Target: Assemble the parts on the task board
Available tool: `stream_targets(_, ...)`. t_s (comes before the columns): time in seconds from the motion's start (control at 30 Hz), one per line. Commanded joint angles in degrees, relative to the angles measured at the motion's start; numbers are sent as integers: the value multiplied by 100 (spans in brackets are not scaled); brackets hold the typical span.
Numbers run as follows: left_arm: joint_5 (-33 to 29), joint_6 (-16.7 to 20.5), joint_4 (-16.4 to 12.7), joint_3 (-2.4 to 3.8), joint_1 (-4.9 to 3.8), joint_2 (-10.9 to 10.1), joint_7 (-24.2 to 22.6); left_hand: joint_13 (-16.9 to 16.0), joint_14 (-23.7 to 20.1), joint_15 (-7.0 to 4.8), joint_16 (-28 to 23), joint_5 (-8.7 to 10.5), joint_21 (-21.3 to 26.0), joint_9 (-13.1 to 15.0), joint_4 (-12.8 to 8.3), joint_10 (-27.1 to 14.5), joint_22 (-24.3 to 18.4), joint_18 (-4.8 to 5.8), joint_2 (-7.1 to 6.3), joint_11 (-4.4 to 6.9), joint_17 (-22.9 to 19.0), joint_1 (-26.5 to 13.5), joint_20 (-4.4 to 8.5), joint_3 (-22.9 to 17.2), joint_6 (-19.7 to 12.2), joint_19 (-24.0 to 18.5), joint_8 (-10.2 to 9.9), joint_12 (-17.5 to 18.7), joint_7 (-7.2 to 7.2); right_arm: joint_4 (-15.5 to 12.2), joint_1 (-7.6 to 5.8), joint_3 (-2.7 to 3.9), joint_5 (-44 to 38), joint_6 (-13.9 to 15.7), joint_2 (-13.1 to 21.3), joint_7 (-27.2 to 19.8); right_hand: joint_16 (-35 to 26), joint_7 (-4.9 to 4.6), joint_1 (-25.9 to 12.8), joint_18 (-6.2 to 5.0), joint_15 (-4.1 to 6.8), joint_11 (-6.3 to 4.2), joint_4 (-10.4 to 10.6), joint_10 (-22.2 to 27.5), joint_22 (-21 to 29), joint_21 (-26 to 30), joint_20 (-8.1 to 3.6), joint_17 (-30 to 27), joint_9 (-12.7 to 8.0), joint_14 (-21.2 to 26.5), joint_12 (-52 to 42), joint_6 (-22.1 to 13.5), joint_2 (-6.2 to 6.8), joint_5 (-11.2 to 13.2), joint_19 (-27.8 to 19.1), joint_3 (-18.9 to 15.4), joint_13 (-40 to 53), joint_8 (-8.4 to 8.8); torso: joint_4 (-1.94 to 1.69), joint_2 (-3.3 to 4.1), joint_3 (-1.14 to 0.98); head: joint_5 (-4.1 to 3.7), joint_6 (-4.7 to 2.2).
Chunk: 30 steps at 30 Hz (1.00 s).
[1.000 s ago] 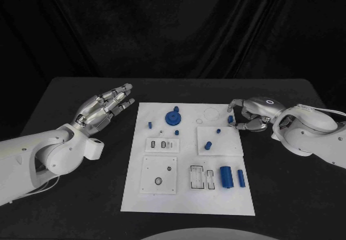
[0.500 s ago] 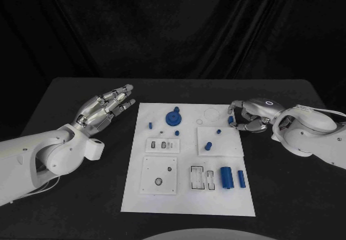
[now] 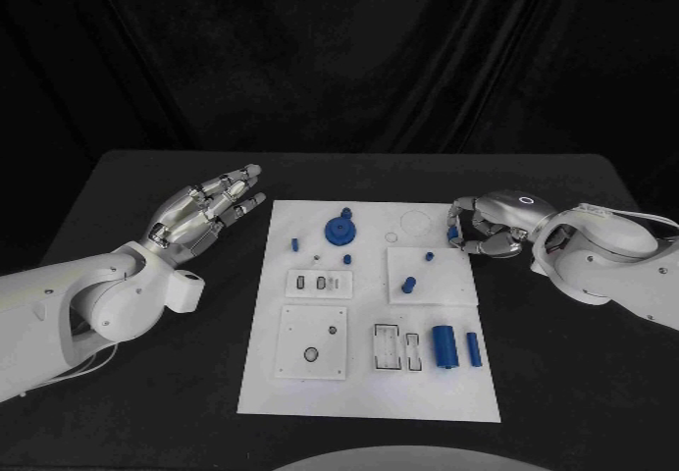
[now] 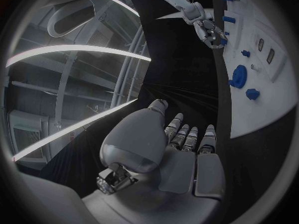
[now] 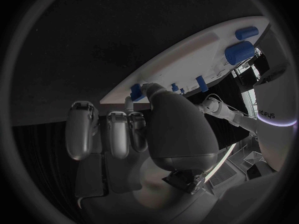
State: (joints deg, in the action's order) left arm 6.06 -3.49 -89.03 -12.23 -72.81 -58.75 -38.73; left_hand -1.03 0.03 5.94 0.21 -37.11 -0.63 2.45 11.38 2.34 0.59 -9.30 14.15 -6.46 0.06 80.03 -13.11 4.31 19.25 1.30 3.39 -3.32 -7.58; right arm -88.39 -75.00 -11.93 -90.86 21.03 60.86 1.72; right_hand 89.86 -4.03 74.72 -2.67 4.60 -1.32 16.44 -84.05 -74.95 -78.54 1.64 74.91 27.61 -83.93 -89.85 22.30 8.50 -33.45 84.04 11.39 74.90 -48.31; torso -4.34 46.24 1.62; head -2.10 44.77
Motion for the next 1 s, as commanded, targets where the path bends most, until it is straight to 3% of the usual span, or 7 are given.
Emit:
stream_targets(0.03,-23,-96,-2,5,6,11,-56,-8,-3,56,-21,-31,-31,5,13,10,9,-109,22,-10,-6,-51,-31,-33,29,-5,21,-39,-17,7,24,-3,-38,-59,-8,129,14,8,-9,2,-9,16,-8,-595,-1157,24,28,1509,-15,-607,-15,127,-72,28,122,62,1510,-57,-1,0,0,-1,11)
stream_targets(0.5,-23,-120,5,5,8,12,-16,-10,-3,58,-21,-28,-30,5,10,18,8,-109,21,-15,-6,-55,-33,-41,28,-7,23,-47,-21,12,49,-3,-38,66,-37,181,14,52,136,-1,24,-25,-77,-595,-1152,43,-3,1509,-122,-607,-15,617,-195,-30,115,270,1510,-103,0,0,0,21,41)
stream_targets(0.77,-23,-131,7,5,10,-1,5,-10,-3,58,-21,-28,-30,5,10,18,8,-109,21,-15,-6,-55,-33,-41,28,-7,23,-47,-21,-99,51,-2,-35,489,-16,68,14,59,214,0,37,-36,-126,-595,-1154,36,-16,1509,-170,-607,-15,865,-238,-39,119,356,1510,-96,-2,0,0,51,51)
stream_targets(0.9,-23,-130,4,5,10,-1,13,-10,-3,61,-21,-27,-32,6,8,22,10,-109,19,-19,-6,-60,-35,-47,40,-4,26,-51,-24,-308,38,0,-32,872,23,-9,14,45,231,4,33,-28,-142,-595,-1158,23,-17,1509,-206,-607,-15,975,-225,-46,125,376,1510,-56,0,-1,0,74,60)
stream_targets(1.0,-23,-130,3,5,10,3,22,-10,-3,61,-21,-27,-32,6,8,22,10,-109,19,-19,-6,-60,-35,-47,40,-4,26,-51,-24,-550,-61,1,-27,1022,23,-34,14,40,233,4,29,-22,-150,-595,-1159,20,-15,1509,-225,-607,-15,1041,-216,-56,127,384,1510,-30,0,0,0,83,65)
